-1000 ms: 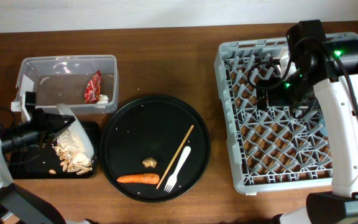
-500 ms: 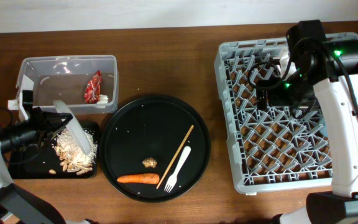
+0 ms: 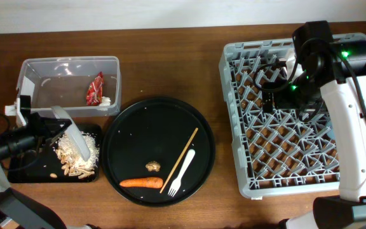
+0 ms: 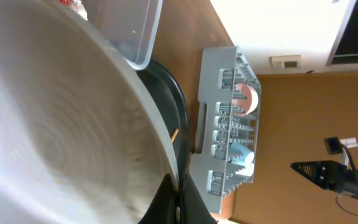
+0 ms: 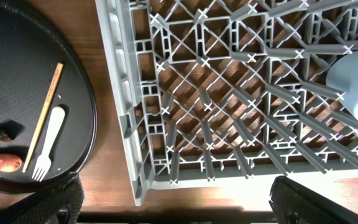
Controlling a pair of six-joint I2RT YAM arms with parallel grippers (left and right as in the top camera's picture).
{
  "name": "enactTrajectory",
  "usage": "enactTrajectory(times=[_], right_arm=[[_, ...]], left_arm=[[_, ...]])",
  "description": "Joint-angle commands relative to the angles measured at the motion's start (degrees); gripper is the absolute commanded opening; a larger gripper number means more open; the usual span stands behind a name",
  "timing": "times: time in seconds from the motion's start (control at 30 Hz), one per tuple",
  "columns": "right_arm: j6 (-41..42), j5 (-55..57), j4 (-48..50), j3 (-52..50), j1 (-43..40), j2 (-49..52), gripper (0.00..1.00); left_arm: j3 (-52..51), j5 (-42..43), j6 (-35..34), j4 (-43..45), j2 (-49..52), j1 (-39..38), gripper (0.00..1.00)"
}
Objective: Sort waste into correct bins and load items into the dishwasher rack
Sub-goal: 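Tilt the plate with the left gripper to pour rice onto the tray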
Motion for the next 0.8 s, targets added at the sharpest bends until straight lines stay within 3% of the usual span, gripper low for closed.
enactTrajectory(times=[0.0, 0.03, 0.1, 0.13, 0.2, 0.27, 0.3, 0.33, 0.4, 0.43, 0.5, 0.67, 0.77], right_arm=[[-0.44, 0.61, 0.02, 0.24, -0.15, 0.07, 0.99], [-0.44, 0.61, 0.00, 0.24, -0.15, 0.07, 0.99], [-0.44, 0.61, -0.13, 0.24, -0.15, 0.07, 0.99], [-0.44, 0.61, -0.11, 0.24, -0.15, 0.07, 0.99], [-0.42, 0.76, -0.15, 0.24, -0.15, 0.07, 0.99], [-0.44, 0.79, -0.24, 0.24, -0.15, 0.09, 0.99], [-0.44, 0.79, -0.35, 0.24, -0.15, 0.07, 0.99], [-0.44, 0.79, -0.37, 0.24, -0.15, 0.07, 0.99], [-0.44, 0.79, -0.39, 0.24, -0.15, 0.07, 0.99], [-0.44, 0.79, -0.44, 0.24, -0.15, 0.07, 0.99], [-0.44, 0.79, -0.42, 0.24, -0.15, 0.07, 0.99], [-0.42, 0.76, 0.00, 0.24, -0.15, 0.09, 0.99], [-0.39, 0.76, 0.00, 0.24, -0.15, 0.09, 0.99]], left_arm=[[0.13, 4.26, 3.63, -0.15, 0.81, 0.61, 0.00], [0.13, 5.55, 2.12, -2.71, 1.07, 0.79, 0.00], [0.13, 12.44, 14.49, -8.09, 0.96, 0.87, 0.00], [0.13, 14.29, 17.20, -7.50, 1.05, 0.94, 0.00], [0.13, 13.20, 14.62, -6.27, 1.27, 1.16, 0.00], [0.13, 14.32, 13.90, -10.99, 1.36, 1.42, 0.00], [0.13, 16.98, 19.12, -16.28, 1.09, 1.53, 0.00], [0.13, 18.82, 26.45, -15.67, 0.90, 1.53, 0.00], [0.13, 16.44, 18.78, -13.00, 1.40, 1.79, 0.00], [0.13, 16.48, 19.15, -14.95, 1.40, 1.79, 0.00], [0.13, 18.23, 27.36, -19.93, 0.94, 1.31, 0.00], [0.15, 9.92, 27.93, -19.91, -0.94, -3.28, 0.00], [0.15, 8.22, 27.93, -19.71, -2.71, -11.21, 0.00]])
